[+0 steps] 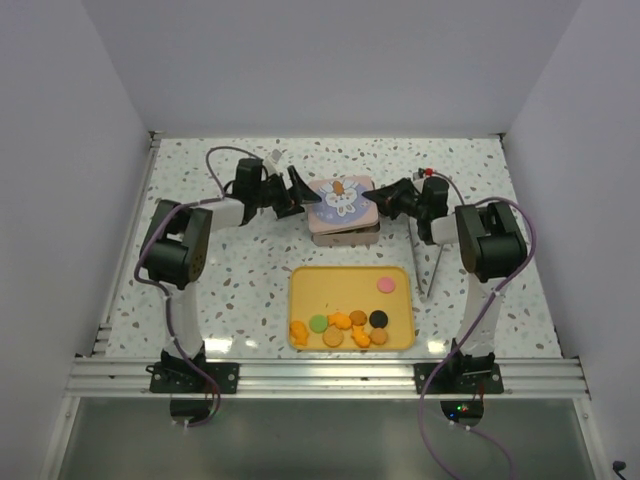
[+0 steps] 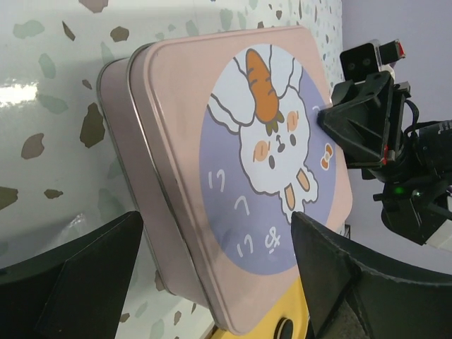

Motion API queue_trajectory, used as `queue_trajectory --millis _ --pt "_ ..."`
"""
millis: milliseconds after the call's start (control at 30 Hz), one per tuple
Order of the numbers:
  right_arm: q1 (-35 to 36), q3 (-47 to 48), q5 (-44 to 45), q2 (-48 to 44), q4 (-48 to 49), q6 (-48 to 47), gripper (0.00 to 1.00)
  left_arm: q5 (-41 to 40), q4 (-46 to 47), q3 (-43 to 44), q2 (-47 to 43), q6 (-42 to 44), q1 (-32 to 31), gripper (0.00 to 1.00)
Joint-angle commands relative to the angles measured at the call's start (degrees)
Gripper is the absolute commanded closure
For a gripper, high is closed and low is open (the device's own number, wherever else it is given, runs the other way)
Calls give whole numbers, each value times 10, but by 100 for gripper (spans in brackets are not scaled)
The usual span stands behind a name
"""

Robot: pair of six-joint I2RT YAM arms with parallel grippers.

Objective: Pack the cookies

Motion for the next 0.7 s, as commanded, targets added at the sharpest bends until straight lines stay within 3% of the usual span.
queue_trajectory --millis 0,133,333,667 --pt "-5 6 12 -34 -69 -57 81 -1 -23 45 6 38 -7 9" --pt "-8 21 17 -54 -153 -117 66 -13 -58 70 15 60 -19 12" --pt "-15 45 36 -84 -267 -186 55 -20 -104 103 38 82 -33 22" --pt "-15 132 78 -105 -473 -290 38 -34 -124 106 41 95 -37 23"
